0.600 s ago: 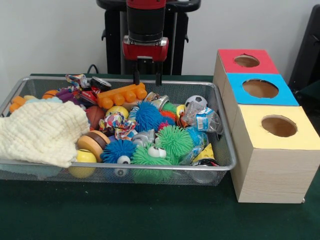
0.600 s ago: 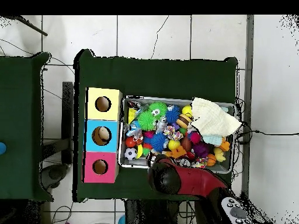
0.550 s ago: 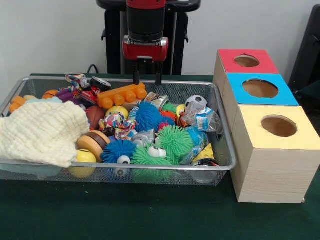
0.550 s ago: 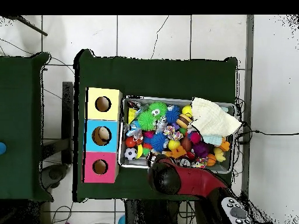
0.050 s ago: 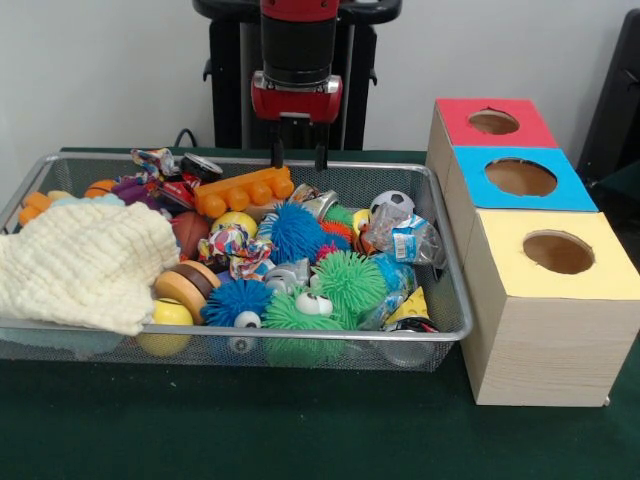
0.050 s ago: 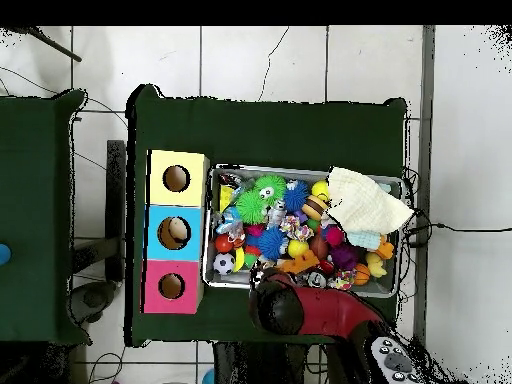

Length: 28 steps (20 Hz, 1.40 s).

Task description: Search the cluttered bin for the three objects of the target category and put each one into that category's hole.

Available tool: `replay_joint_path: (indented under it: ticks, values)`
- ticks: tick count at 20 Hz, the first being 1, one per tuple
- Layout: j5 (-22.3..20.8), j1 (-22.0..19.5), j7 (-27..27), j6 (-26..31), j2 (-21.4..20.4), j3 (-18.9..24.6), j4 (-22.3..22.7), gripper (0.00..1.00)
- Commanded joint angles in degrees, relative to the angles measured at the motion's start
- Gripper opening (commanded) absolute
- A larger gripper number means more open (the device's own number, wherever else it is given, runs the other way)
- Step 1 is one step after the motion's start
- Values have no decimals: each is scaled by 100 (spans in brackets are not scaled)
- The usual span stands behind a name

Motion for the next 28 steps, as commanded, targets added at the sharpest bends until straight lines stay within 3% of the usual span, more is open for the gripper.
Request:
replay_joint_path:
  ticks: [1, 12, 24, 28]
  values:
    - [10, 326, 669, 84, 999, -273, -1006, 100]
    - [-172, 54, 374, -183, 1582, -181, -1491, 100]
    - [-157, -224, 159, 245, 1429, 67, -1675, 100]
    - [-126, -188, 254, 153, 1579, 46, -1827, 100]
